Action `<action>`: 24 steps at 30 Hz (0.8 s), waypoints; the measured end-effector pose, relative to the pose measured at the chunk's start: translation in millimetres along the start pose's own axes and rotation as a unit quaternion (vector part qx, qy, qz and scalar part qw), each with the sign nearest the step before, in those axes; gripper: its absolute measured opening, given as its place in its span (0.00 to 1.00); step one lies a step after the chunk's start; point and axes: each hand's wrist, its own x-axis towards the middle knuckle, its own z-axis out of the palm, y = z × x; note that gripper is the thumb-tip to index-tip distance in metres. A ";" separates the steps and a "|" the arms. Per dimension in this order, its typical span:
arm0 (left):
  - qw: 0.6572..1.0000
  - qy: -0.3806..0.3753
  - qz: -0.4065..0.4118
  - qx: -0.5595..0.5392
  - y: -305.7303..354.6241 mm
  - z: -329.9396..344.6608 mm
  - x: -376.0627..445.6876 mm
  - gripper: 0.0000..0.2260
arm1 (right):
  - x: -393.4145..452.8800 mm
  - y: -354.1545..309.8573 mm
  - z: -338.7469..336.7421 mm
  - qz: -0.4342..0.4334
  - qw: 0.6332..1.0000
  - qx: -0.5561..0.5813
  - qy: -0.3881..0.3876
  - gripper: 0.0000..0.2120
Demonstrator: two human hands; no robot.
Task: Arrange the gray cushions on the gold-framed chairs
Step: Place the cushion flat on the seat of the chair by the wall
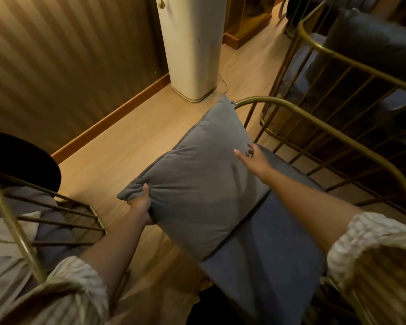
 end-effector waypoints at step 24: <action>0.995 0.051 0.065 0.057 -19.3 45.4 -42.1 0.42 | -65.1 66.1 -88.1 0.016 0.988 0.124 0.091 0.30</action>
